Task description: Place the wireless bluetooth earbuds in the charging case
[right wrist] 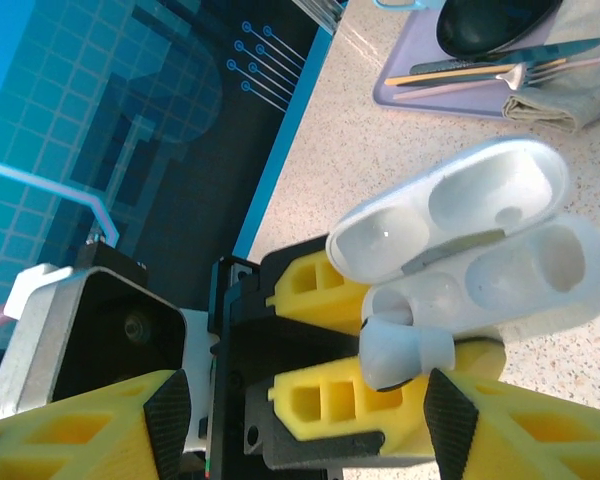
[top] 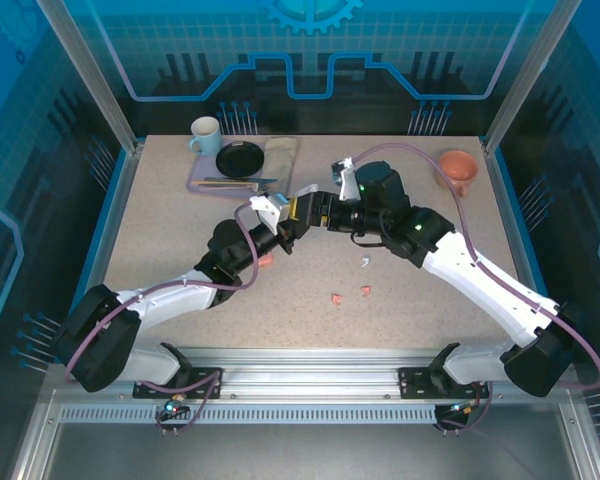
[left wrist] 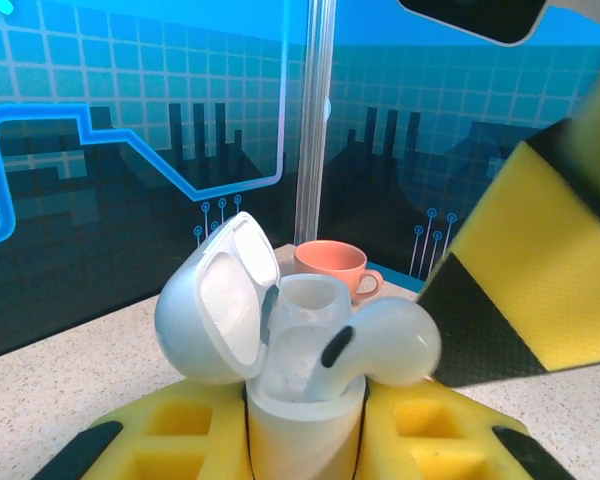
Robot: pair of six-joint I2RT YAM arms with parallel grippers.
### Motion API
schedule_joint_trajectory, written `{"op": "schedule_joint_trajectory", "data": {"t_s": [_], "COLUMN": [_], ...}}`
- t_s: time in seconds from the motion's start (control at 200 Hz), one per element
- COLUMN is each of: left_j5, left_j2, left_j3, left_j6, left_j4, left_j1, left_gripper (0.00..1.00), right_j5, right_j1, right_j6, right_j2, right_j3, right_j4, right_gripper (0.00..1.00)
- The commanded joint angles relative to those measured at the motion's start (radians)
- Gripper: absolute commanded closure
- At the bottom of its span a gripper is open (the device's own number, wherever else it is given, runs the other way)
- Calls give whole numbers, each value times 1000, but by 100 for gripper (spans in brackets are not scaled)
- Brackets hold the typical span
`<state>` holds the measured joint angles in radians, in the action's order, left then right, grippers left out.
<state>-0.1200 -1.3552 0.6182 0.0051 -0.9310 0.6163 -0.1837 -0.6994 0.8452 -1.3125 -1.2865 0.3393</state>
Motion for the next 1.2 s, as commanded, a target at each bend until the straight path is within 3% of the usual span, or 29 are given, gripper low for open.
{"op": "schedule_joint_trajectory", "data": {"t_s": [0.0,0.515,1.195], "left_j5": [-30,-30,-33], "left_j2": [27,28,39], "left_j3": [-16,-25,-16], "left_j6": [5,3,9], "left_j4": [-32,-38,-20], "left_j1": [4,5,6], "left_gripper": [100,100,100], "right_j5": [6,14,-8], "right_j1": [11,36,-3], "right_j6": [-15,-10,12], "right_j2": [-12,9,-5], "right_j3": [-43,-43,-3], "right_j4": [-31,-23,-43], "right_gripper": [34,34,35]}}
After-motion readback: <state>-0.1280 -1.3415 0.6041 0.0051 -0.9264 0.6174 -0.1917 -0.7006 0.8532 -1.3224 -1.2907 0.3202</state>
